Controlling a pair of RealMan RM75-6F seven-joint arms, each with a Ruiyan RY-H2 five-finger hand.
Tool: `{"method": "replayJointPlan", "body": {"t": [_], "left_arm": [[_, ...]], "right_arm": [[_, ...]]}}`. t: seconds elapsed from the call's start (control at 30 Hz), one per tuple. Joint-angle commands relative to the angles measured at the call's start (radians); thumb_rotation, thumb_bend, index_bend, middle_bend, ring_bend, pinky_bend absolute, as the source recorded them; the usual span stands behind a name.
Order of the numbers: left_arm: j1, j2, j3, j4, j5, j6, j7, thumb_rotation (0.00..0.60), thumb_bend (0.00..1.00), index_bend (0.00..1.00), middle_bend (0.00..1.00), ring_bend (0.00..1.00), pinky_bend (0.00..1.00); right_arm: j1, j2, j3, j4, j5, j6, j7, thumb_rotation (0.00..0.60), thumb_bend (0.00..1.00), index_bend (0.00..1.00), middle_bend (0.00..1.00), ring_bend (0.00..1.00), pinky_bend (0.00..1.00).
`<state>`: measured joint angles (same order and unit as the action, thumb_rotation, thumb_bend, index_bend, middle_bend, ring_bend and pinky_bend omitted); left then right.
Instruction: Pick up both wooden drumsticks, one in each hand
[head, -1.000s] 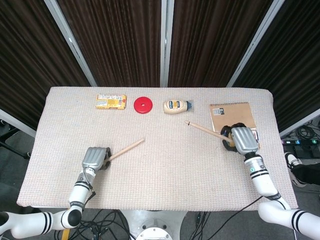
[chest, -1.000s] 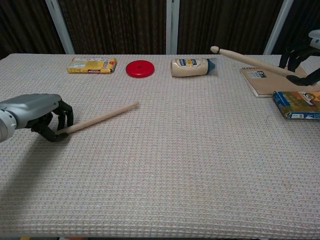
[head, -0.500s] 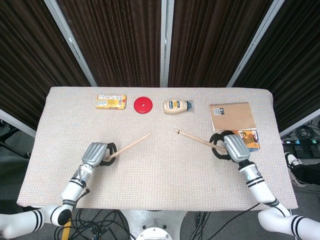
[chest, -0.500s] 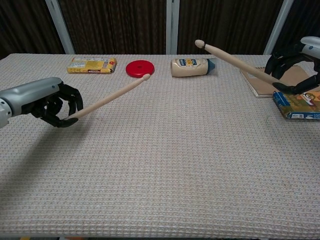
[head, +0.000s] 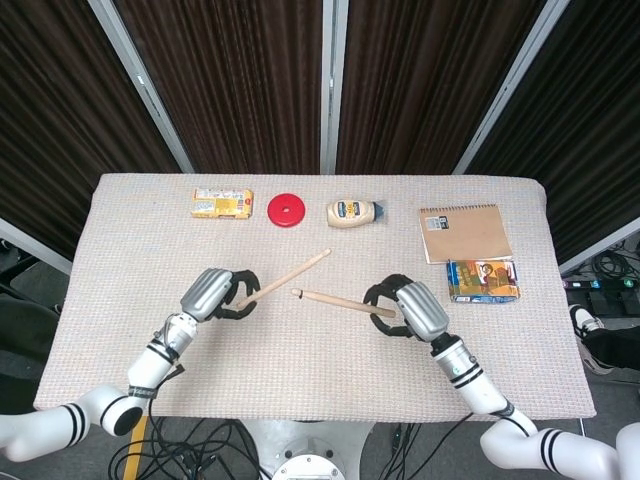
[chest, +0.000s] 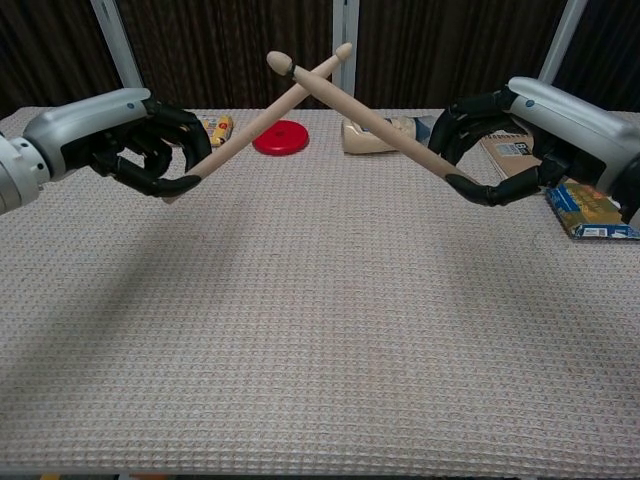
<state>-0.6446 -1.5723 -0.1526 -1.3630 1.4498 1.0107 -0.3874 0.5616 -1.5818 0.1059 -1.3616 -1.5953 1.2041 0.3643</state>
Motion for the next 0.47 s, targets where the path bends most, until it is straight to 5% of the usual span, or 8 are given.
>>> {"method": "replayJointPlan", "body": {"t": [0.03, 0.47], "left_arm": [[-0.018, -0.008, -0.005, -0.010, 0.024, 0.015, -0.031, 0.600, 0.51, 0.61, 0.66, 0.75, 0.70], [-0.038, -0.021, -0.004, -0.049, 0.071, 0.072, -0.120, 0.600, 0.51, 0.61, 0.66, 0.75, 0.70]], "right_arm": [[0.013, -0.030, 0.013, 0.004, 0.002, 0.010, -0.007, 0.600, 0.71, 0.63, 0.57, 0.39, 0.29], [0.035, -0.111, 0.048, 0.033, 0.010, 0.058, -0.024, 0.600, 0.71, 0.63, 0.57, 0.39, 0.29]]}}
